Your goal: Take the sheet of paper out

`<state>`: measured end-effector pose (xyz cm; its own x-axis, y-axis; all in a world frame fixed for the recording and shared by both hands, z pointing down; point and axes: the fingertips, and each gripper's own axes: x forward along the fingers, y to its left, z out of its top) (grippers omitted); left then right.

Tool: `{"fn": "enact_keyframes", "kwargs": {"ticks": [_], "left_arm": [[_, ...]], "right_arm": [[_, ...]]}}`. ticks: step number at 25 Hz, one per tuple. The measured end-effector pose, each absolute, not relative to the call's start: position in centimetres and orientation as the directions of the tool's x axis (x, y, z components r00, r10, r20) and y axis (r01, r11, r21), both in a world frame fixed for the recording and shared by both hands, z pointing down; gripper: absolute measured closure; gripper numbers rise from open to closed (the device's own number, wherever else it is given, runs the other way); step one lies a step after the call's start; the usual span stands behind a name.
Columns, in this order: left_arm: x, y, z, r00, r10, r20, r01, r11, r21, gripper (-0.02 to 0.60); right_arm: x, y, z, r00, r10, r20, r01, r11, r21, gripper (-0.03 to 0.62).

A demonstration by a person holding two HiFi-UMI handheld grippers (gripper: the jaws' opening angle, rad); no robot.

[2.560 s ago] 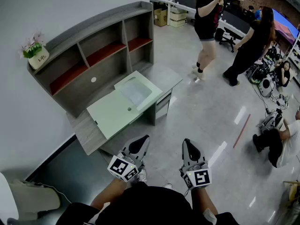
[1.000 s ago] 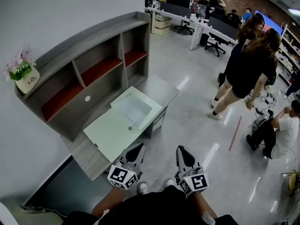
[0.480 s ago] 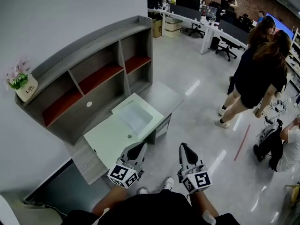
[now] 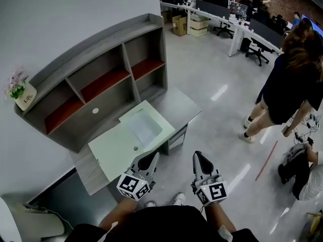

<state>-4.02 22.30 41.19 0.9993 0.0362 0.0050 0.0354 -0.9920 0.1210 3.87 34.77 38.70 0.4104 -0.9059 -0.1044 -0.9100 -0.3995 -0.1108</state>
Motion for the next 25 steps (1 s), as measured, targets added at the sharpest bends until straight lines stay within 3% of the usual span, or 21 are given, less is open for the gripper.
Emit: {"fn": "enact_keyframes", "kwargs": {"ticks": [22,25], "left_arm": [[0.0,19.9,43.8,0.992,-0.113,0.054,-0.119,-0.985,0.122,0.574],[1.0,18.2,43.9,0.991,-0.13,0.044,-0.135,-0.982,0.131,0.574]], "right_arm": [[9.1,30.2,40.6,0.279,-0.957,-0.075,-0.96,-0.276,-0.049,0.577],[10.0,28.4,41.1,0.259,-0.966,-0.015,-0.965,-0.258,-0.049,0.577]]}}
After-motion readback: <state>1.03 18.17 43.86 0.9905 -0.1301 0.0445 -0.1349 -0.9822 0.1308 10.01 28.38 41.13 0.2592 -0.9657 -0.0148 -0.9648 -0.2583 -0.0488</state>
